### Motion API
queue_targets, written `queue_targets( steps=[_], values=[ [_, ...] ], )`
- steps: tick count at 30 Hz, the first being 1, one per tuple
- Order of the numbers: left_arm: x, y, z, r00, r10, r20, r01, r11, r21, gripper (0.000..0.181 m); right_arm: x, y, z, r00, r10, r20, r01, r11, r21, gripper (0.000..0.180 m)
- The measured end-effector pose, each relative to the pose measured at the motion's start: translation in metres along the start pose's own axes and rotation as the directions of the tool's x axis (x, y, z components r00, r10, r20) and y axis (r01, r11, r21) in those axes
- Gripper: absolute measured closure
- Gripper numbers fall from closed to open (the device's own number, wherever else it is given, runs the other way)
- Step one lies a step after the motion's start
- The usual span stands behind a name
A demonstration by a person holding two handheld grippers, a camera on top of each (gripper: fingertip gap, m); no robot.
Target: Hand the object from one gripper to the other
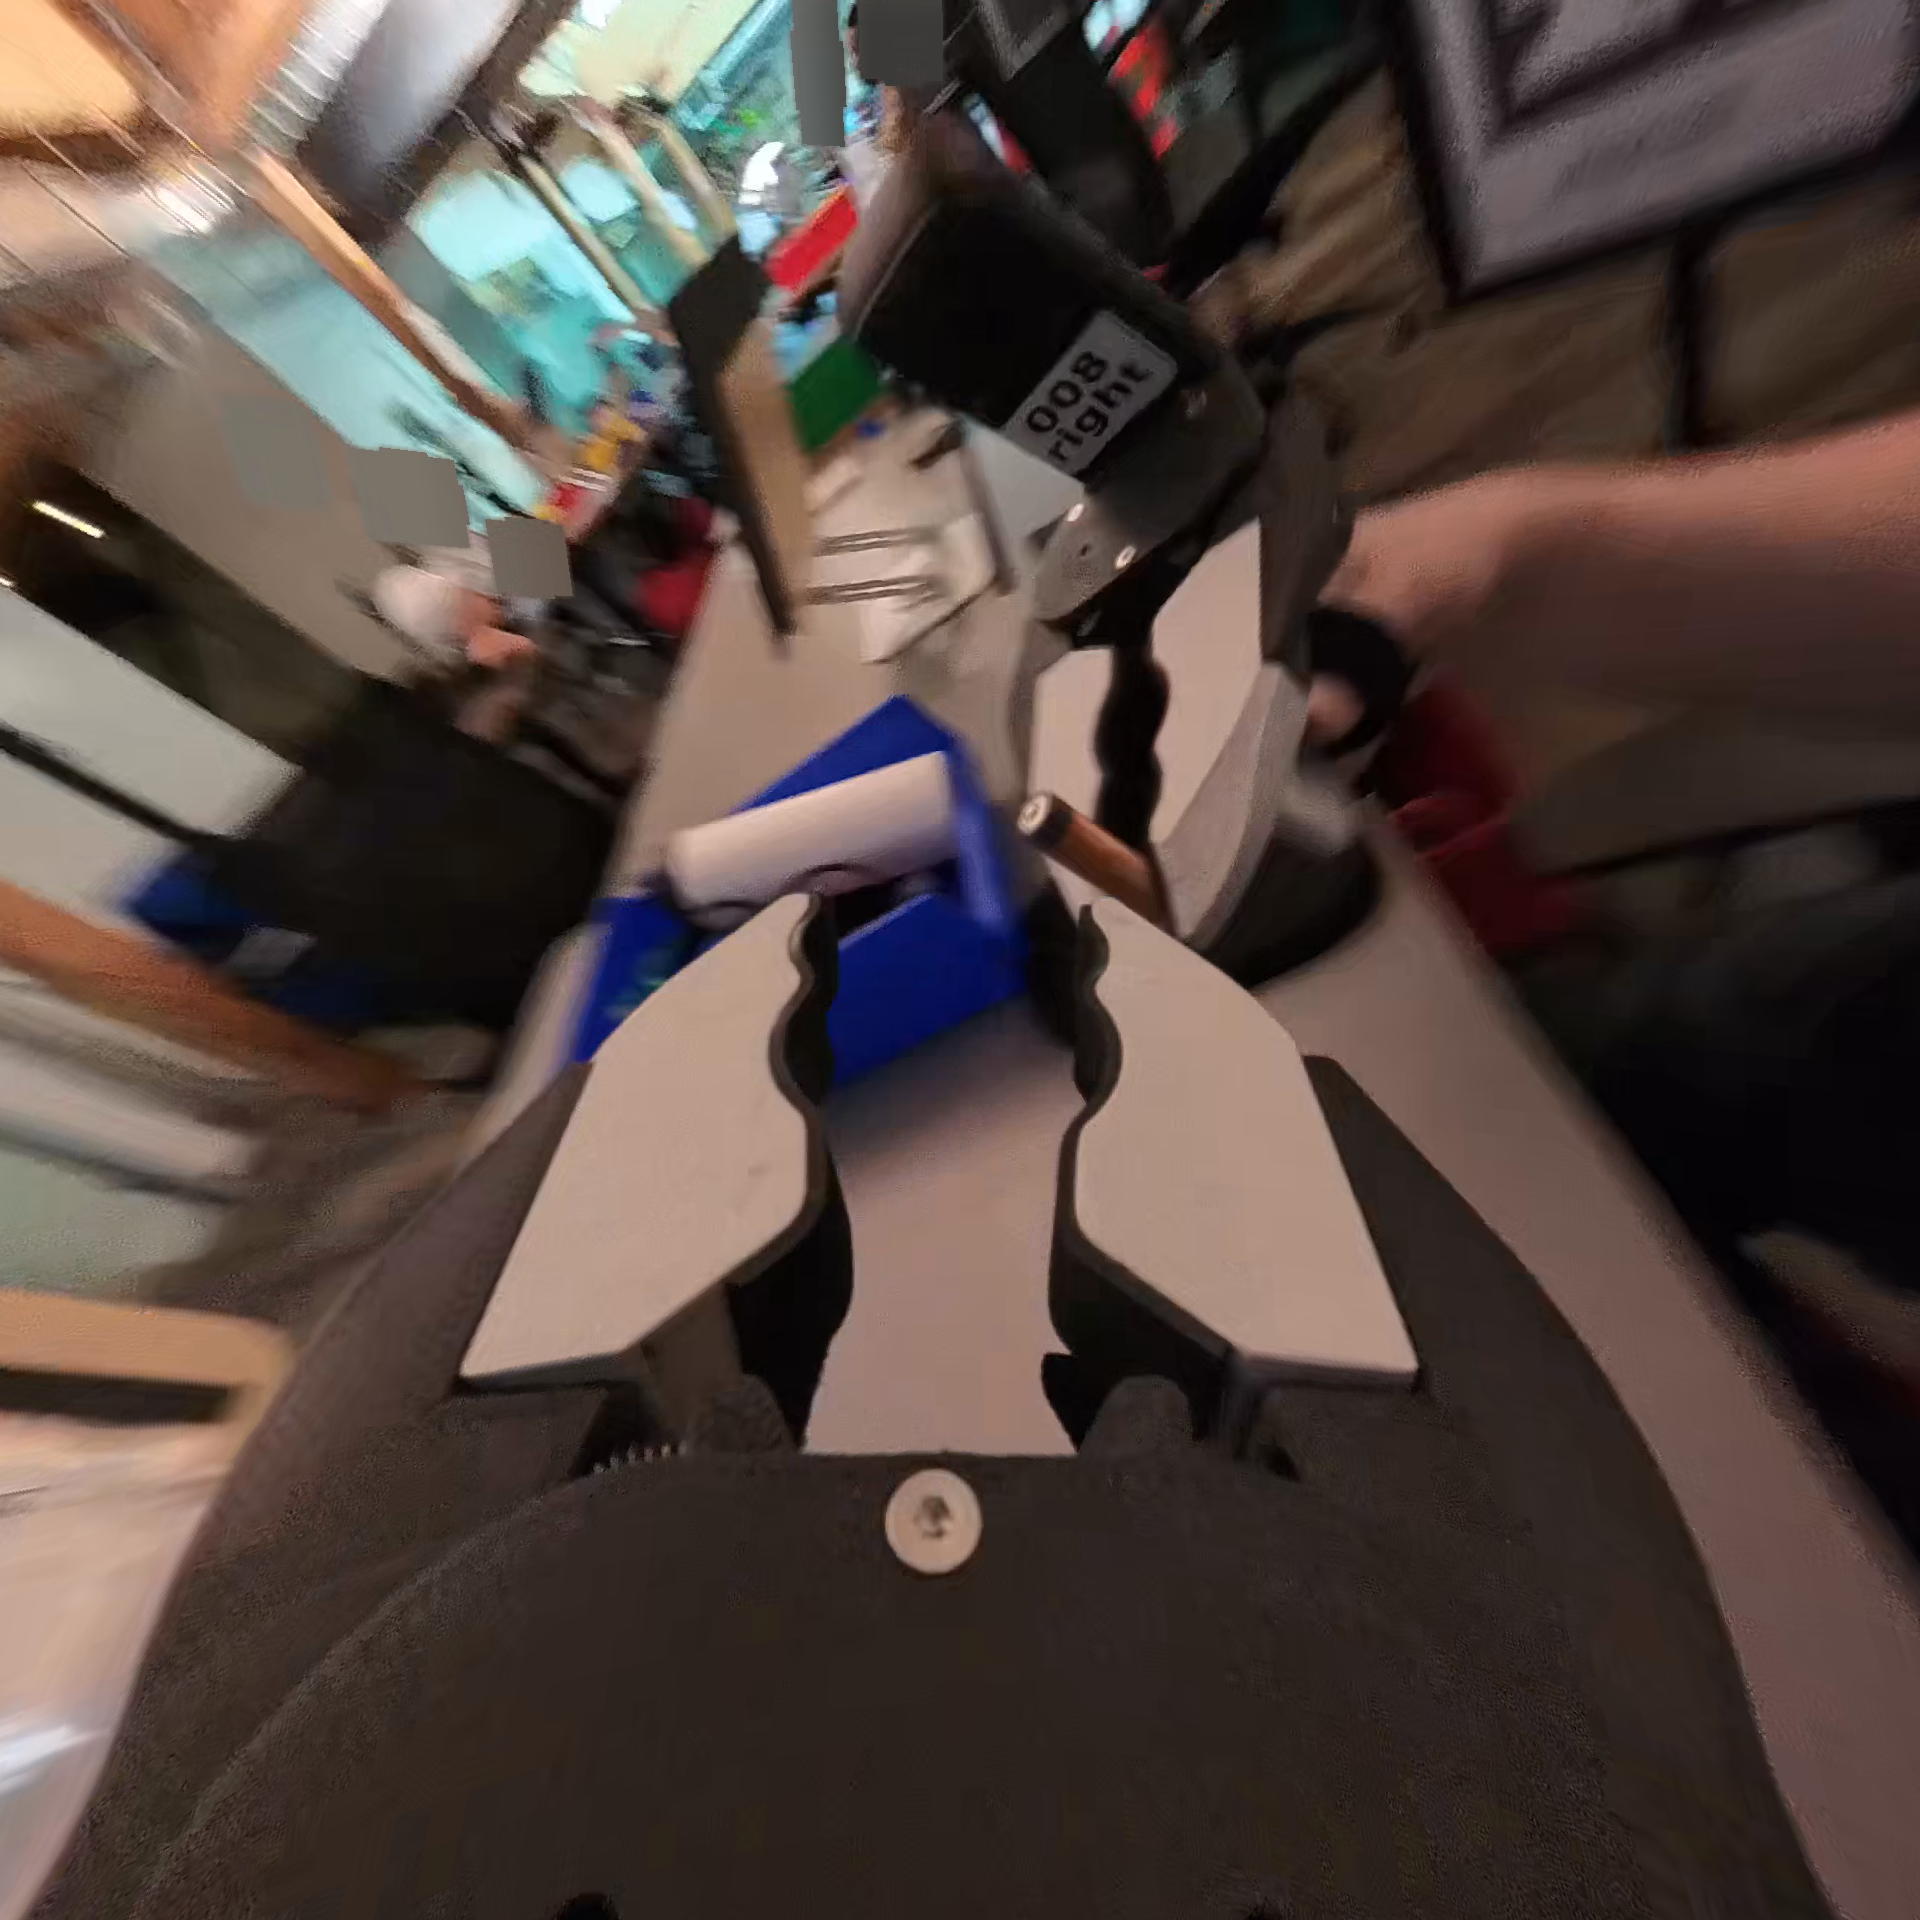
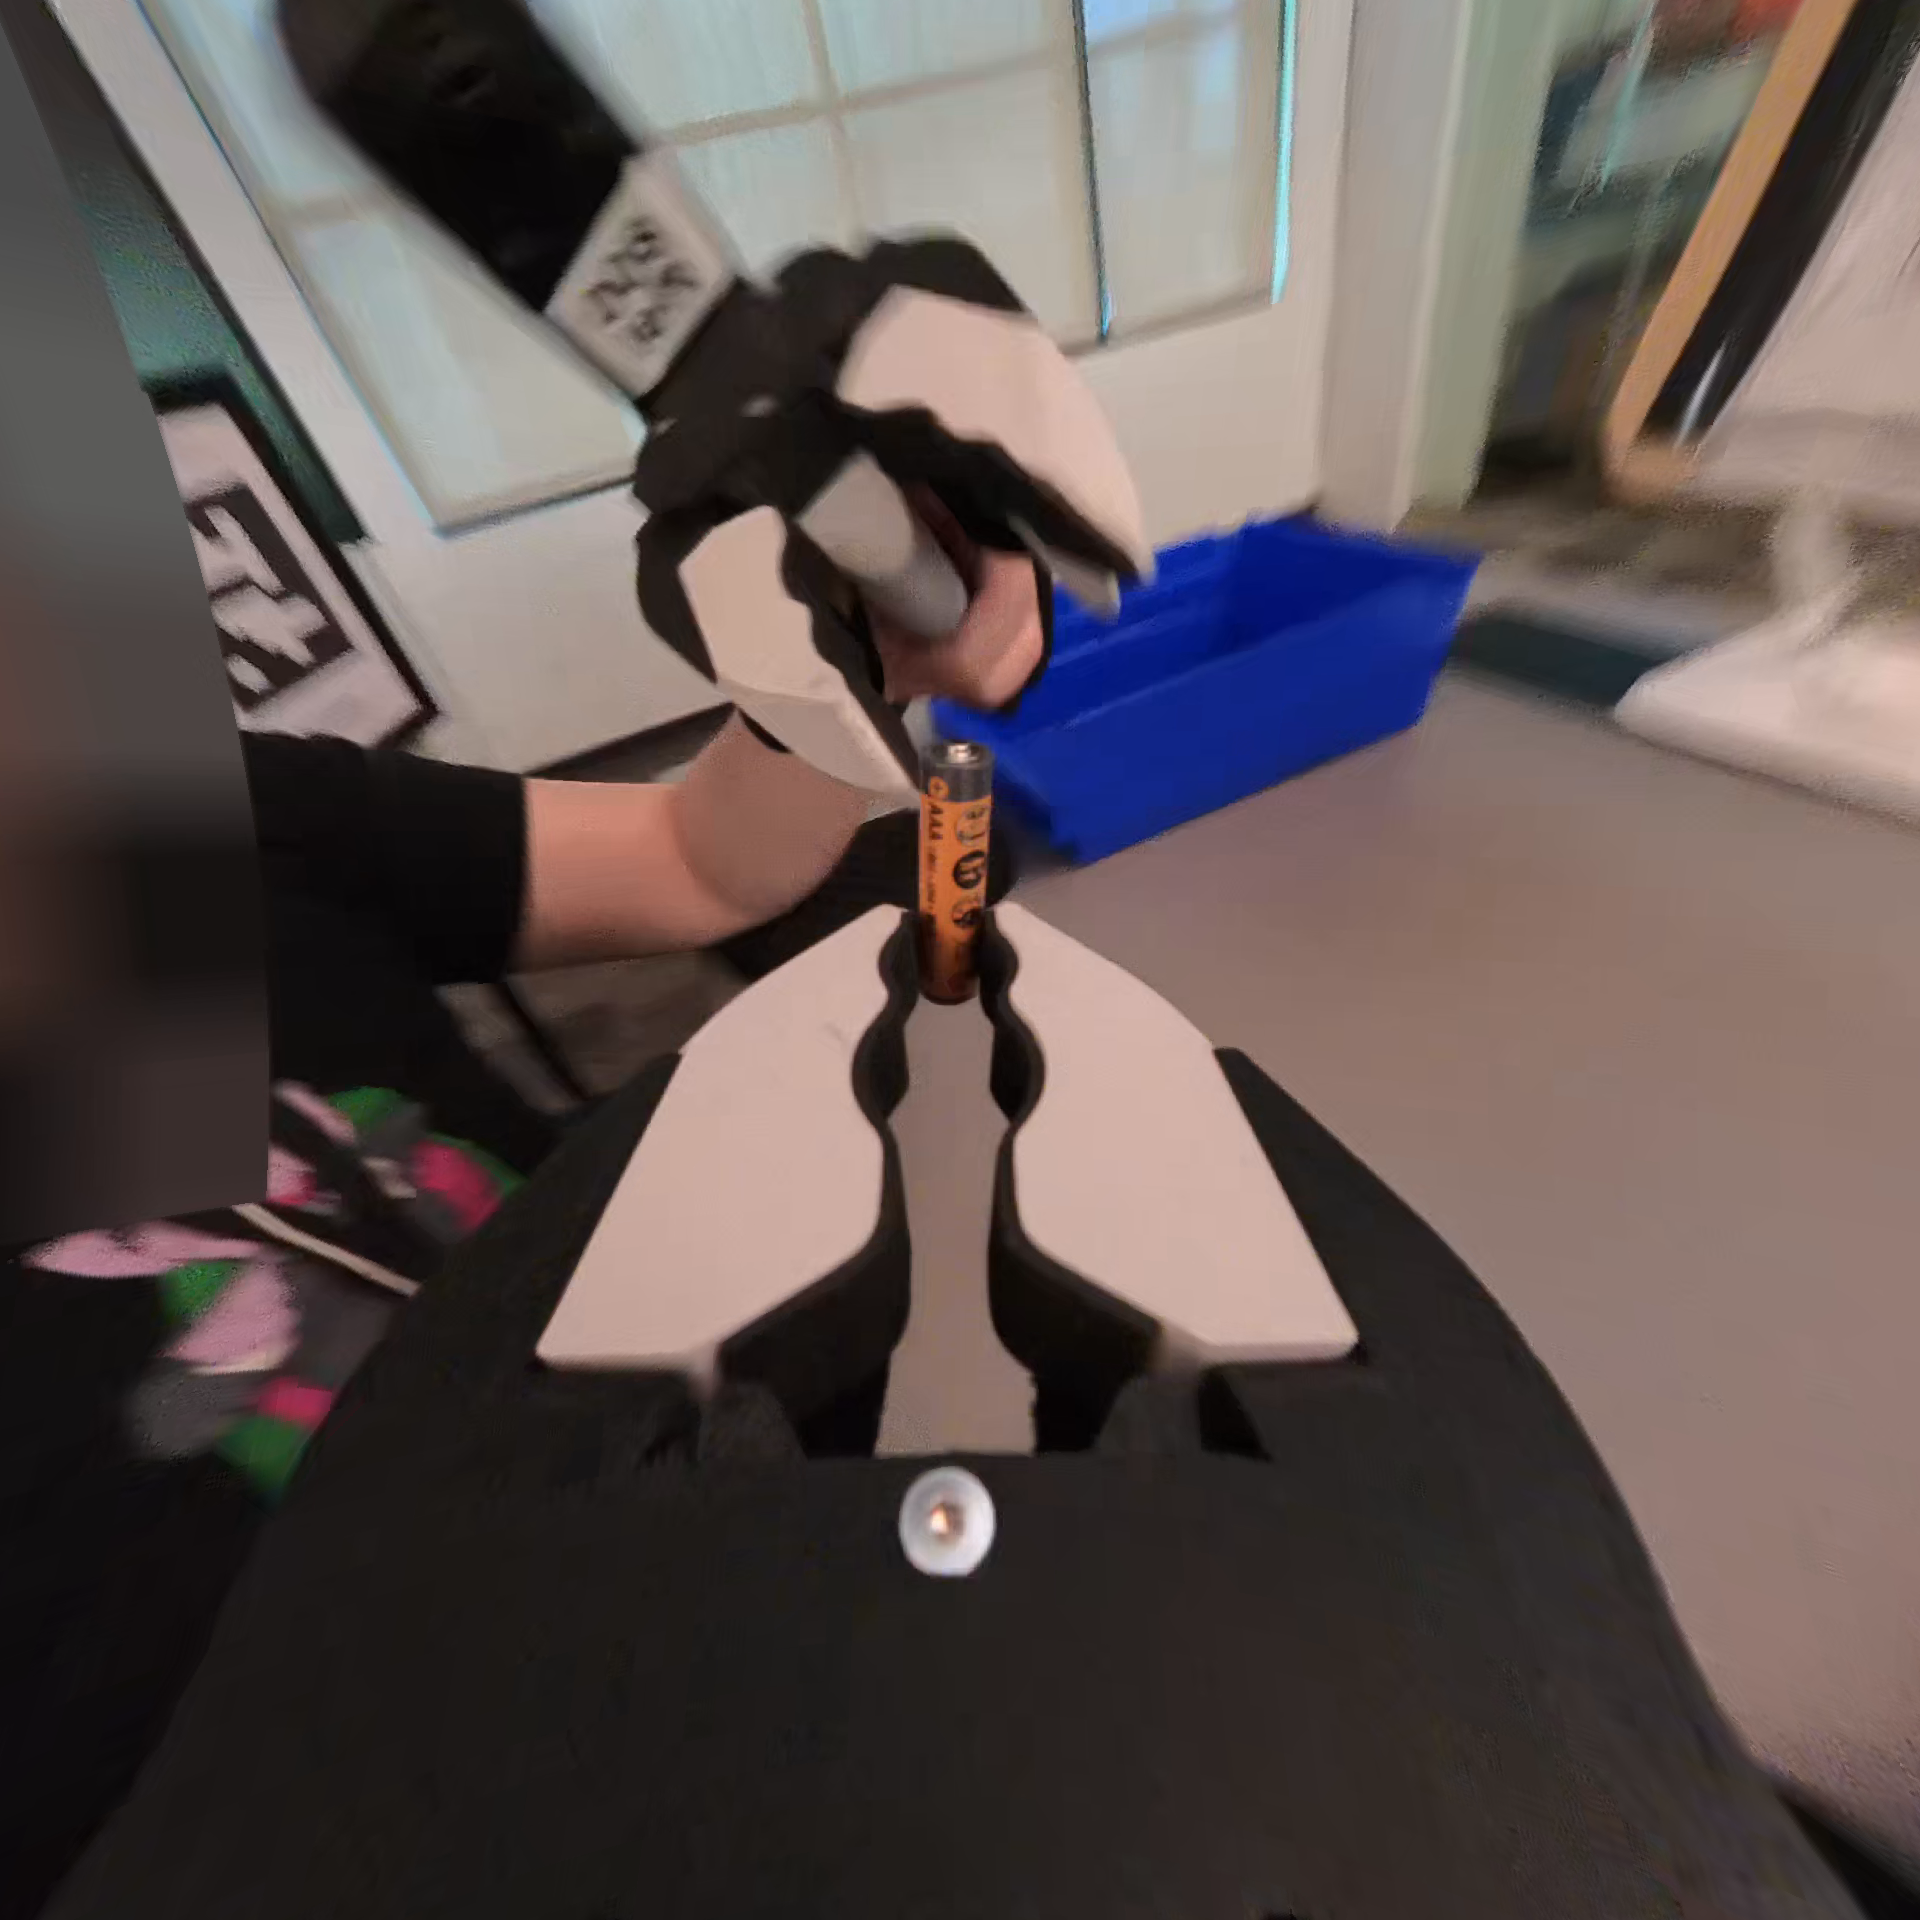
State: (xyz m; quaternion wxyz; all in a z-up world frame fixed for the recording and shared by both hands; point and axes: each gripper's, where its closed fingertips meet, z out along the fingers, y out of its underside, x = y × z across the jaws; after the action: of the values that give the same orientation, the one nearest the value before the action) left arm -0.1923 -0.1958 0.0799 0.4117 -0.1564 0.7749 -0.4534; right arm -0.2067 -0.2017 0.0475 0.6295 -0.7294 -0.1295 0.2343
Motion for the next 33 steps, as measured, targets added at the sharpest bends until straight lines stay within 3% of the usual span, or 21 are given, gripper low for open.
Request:
queue_targets(
  steps=[3,6,14,17,22,25,27,29,30,33],
  values=[
    [0.008,-0.016,-0.001,0.923,-0.324,-0.207,0.345,0.936,0.075,0.136,-0.014,-0.021,0.000,0.950,-0.297,-0.098,0.305,0.949,0.077,0.167],
    [0.017,-0.030,-0.006,0.827,-0.409,-0.386,0.483,0.868,0.115,0.144,-0.011,-0.025,0.004,0.914,-0.362,-0.182,0.374,0.927,0.035,0.167],
    [0.031,-0.023,0.001,0.922,-0.223,-0.318,0.273,0.954,0.124,0.151,-0.008,-0.026,0.009,0.880,-0.407,-0.245,0.418,0.908,-0.004,0.168],
    [0.027,-0.027,0.001,0.936,-0.201,-0.288,0.258,0.950,0.176,0.170,-0.010,-0.027,0.008,0.874,-0.418,-0.248,0.434,0.901,0.008,0.168],
    [0.021,-0.022,0.005,0.954,-0.180,-0.241,0.225,0.958,0.175,0.171,-0.001,-0.025,0.008,0.816,-0.487,-0.311,0.496,0.867,-0.054,0.163],
    [0.018,-0.023,0.000,0.899,-0.304,-0.315,0.361,0.922,0.140,0.171,0.005,-0.027,0.003,0.663,-0.633,-0.400,0.636,0.758,-0.146,0.123],
    [0.021,-0.020,-0.006,0.804,-0.420,-0.421,0.483,0.874,0.049,0.171,0.003,-0.032,-0.002,0.470,-0.754,-0.459,0.760,0.610,-0.225,0.114],
    [0.026,-0.015,-0.011,0.691,-0.517,-0.505,0.572,0.818,-0.054,0.171,-0.010,-0.034,-0.002,0.277,-0.848,-0.451,0.855,0.432,-0.287,0.117],
    [0.027,-0.012,-0.011,0.647,-0.554,-0.524,0.602,0.792,-0.095,0.171,-0.016,-0.032,0.001,0.231,-0.873,-0.428,0.870,0.383,-0.311,0.119],
    [0.028,-0.004,-0.008,0.587,-0.608,-0.534,0.640,0.753,-0.154,0.171,-0.025,-0.028,0.011,0.236,-0.896,-0.376,0.873,0.366,-0.324,0.120]
  ],
)
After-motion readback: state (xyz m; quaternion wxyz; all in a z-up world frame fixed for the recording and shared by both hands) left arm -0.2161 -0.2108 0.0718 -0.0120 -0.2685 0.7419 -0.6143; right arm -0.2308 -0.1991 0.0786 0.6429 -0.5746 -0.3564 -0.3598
